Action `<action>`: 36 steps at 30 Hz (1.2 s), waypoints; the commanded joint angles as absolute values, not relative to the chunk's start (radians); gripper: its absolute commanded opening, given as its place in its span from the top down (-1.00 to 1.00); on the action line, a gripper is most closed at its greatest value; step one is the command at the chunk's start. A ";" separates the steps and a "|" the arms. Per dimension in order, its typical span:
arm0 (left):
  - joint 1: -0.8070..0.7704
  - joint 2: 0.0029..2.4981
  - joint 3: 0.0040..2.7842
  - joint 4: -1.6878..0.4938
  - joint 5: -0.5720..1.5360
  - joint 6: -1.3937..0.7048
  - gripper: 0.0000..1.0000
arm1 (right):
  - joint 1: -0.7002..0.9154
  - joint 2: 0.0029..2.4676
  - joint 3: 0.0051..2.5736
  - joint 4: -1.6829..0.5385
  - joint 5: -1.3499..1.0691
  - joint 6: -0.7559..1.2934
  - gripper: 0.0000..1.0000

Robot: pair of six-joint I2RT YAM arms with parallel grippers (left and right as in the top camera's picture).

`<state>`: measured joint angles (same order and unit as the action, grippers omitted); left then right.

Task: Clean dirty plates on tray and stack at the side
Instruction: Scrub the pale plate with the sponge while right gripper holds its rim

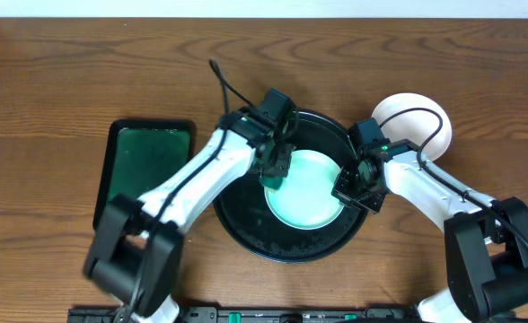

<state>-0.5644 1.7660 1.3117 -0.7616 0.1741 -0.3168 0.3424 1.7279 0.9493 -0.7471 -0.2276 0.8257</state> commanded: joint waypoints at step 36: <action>-0.625 2.012 1.259 -0.490 0.712 -0.613 0.86 | 0.321 1.752 0.941 -0.770 -0.151 0.822 0.97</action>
